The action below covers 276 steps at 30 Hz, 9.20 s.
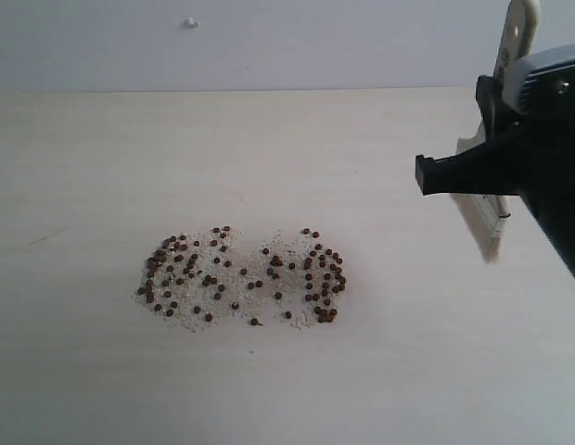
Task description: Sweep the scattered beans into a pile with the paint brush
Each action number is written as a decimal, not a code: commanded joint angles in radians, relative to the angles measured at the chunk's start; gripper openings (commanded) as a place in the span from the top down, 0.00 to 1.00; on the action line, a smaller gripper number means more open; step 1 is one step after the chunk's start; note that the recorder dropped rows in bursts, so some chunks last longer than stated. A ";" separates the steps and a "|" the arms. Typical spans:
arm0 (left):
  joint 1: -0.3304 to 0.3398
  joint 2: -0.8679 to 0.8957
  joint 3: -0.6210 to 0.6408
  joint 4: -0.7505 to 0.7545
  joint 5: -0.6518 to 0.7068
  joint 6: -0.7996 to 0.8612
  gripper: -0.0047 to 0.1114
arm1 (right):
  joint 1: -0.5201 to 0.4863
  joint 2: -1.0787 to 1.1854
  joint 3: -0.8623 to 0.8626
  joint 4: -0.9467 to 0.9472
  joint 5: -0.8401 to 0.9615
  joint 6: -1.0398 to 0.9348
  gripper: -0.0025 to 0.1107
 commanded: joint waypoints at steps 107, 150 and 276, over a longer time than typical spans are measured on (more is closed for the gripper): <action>-0.006 -0.007 0.000 0.000 -0.003 -0.007 0.96 | 0.024 0.424 -0.587 0.487 0.232 -0.502 0.98; -0.006 -0.007 0.000 0.000 -0.003 -0.007 0.96 | 0.292 0.633 -0.720 0.452 0.005 -0.043 0.98; -0.006 -0.007 0.000 0.000 -0.003 -0.003 0.96 | 0.330 0.907 -1.039 0.329 0.167 0.356 0.98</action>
